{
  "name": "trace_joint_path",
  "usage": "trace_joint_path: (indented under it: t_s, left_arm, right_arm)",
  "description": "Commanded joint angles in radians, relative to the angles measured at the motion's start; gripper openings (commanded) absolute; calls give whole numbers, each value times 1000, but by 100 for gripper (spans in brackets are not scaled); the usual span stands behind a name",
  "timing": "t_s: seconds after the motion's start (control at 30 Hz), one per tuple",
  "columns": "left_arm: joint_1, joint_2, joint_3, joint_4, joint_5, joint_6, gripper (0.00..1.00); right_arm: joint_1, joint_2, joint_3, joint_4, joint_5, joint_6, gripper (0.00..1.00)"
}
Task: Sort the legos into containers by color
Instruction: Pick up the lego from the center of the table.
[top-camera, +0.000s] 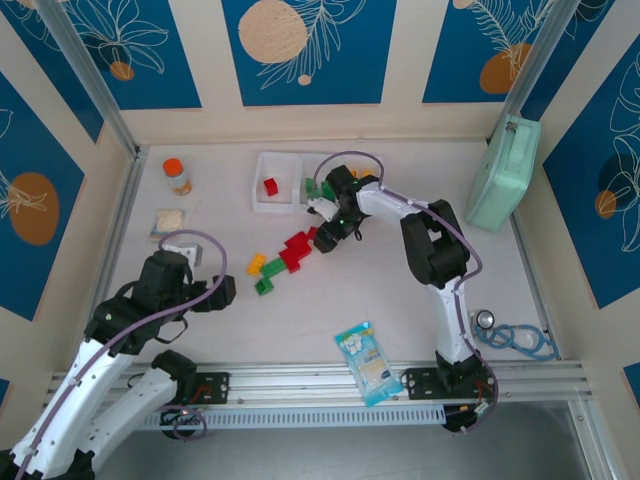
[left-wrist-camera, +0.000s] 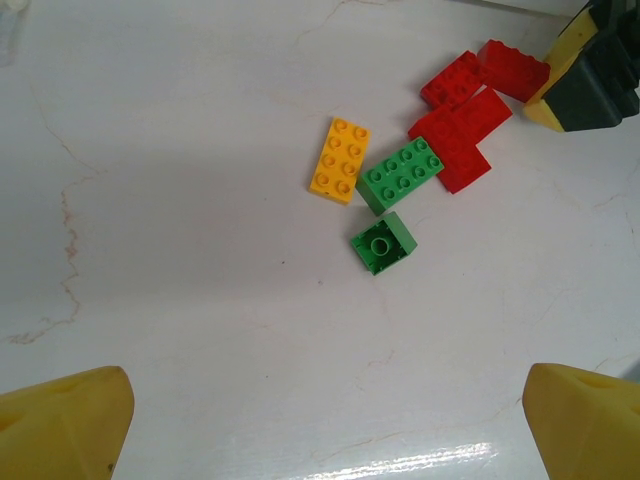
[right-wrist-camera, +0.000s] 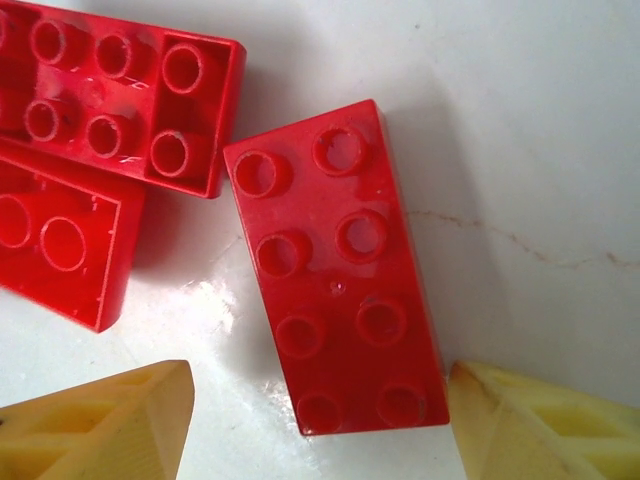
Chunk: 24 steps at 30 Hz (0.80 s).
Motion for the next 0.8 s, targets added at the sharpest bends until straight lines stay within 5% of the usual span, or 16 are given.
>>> trace_joint_path:
  t_s: [0.0,0.37,0.77]
  left_arm:
    - [14,-13,-2,7,17,18,99]
    - [14,-21,-2,9,20,20,99]
    - [15,-21,-3,9,18,20,99]
  right_arm:
    - [42,-7,-35,53,109,-28,69]
    - [89,25,-18,124,274,-89,63]
    - [150,32,-67,156,444,-51,27]
